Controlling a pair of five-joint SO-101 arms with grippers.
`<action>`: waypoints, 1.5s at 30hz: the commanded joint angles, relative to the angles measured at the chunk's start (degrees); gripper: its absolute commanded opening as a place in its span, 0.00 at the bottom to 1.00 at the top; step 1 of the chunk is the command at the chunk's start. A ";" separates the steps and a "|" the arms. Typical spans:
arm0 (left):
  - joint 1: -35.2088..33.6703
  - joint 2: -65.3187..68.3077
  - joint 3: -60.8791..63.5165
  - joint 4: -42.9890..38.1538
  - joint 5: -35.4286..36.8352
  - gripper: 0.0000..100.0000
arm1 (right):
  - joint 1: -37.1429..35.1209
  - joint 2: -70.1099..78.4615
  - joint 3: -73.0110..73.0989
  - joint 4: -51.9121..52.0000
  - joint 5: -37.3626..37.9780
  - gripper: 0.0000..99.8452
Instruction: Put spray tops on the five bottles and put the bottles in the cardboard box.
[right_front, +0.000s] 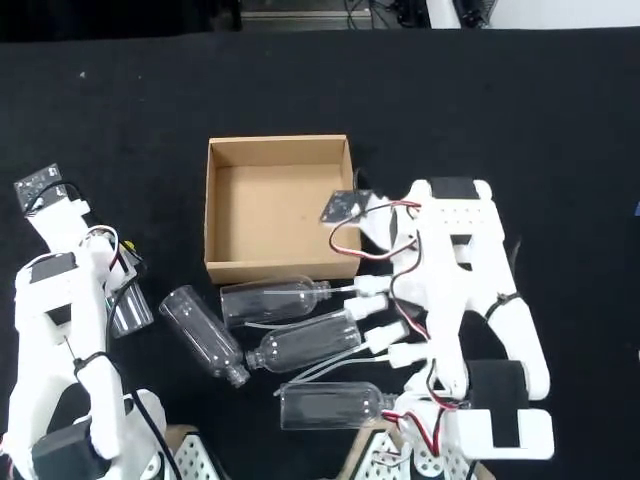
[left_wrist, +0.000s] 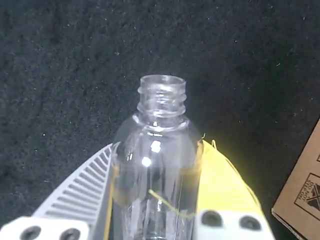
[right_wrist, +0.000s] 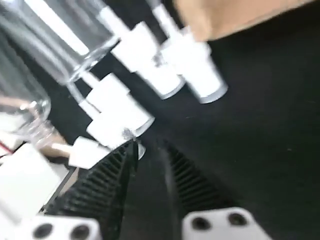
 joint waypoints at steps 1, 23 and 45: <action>0.22 -0.35 -0.04 -0.88 0.09 0.03 | -1.41 -7.08 2.59 1.58 6.51 0.20; 0.13 -0.26 -0.04 -0.88 0.09 0.03 | 7.03 -14.20 20.97 -10.11 26.20 0.14; 0.13 -0.26 -0.04 -0.97 0.09 0.03 | 15.12 -13.76 20.79 -5.10 39.56 0.14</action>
